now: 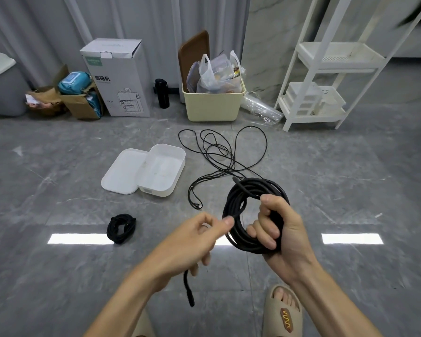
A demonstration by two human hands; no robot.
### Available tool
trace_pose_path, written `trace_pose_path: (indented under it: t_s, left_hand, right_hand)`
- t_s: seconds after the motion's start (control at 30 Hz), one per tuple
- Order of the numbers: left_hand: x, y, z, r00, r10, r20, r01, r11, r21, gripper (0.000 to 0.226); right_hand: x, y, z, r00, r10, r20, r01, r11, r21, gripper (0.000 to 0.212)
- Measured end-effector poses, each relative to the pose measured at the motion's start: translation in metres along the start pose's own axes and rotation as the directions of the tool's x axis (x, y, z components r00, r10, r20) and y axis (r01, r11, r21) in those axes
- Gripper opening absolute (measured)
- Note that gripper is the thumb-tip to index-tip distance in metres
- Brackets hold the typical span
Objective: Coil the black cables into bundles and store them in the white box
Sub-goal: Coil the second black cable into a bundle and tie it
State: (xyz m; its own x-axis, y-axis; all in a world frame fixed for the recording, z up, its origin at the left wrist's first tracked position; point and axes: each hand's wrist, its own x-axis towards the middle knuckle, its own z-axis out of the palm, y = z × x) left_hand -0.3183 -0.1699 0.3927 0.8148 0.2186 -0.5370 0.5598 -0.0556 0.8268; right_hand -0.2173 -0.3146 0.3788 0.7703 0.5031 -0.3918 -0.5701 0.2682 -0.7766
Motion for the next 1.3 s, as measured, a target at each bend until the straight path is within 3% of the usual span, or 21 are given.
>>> trace_pose_path:
  t_s: [0.1,0.17,0.27,0.4,0.53,0.73,0.93,1.17,1.23,1.3]
  left_hand:
    - [0.001,0.005,0.005,1.000,0.026,0.008,-0.026,0.998,-0.061,0.078]
    - [0.002,0.010,0.007,0.995,0.093,-0.018,-0.095,0.990,-0.107,0.084]
    - [0.002,0.013,0.009,0.974,0.208,-0.085,-0.218,0.966,-0.141,0.065]
    - [0.002,0.019,0.008,0.939,0.259,-0.226,-0.282,0.957,-0.074,0.039]
    - [0.008,0.015,0.009,0.924,0.167,-0.343,-0.232,0.960,-0.158,0.034]
    - [0.015,0.003,0.015,0.964,0.130,-0.232,-0.170,0.973,-0.158,0.030]
    - [0.015,0.006,0.019,0.978,0.133,-0.159,-0.158,0.975,-0.156,0.024]
    - [0.015,0.008,0.012,0.944,0.288,-0.164,-0.301,0.951,-0.067,0.049]
    - [0.014,0.008,0.008,0.940,0.297,-0.167,-0.313,0.947,-0.075,0.053]
    - [0.013,0.009,0.005,0.945,0.289,-0.155,-0.306,0.947,-0.102,0.056]
  right_hand:
    - [-0.005,0.003,0.003,0.998,0.035,0.060,-0.037,0.999,0.030,0.030]
    - [-0.007,0.005,0.005,0.994,0.060,0.092,-0.062,0.998,0.016,0.031]
    - [-0.007,0.002,0.004,0.985,0.118,0.125,-0.121,0.992,0.019,0.030]
    - [-0.007,0.001,0.004,0.974,0.152,0.167,-0.161,0.986,0.037,0.029]
    - [-0.007,0.002,0.006,0.984,0.112,0.138,-0.118,0.993,0.029,0.029]
    - [-0.005,-0.009,0.003,0.997,0.019,0.071,-0.031,0.984,0.175,0.029]
    - [-0.008,-0.002,0.005,0.997,0.030,0.070,-0.043,0.981,0.189,0.029]
    - [-0.010,0.002,0.005,0.984,0.081,0.159,-0.106,0.982,0.159,0.025]
    - [-0.009,0.001,0.004,0.971,0.104,0.216,-0.139,0.978,0.158,0.019]
    - [-0.008,0.002,0.002,0.948,0.140,0.285,-0.195,0.965,0.174,0.026]
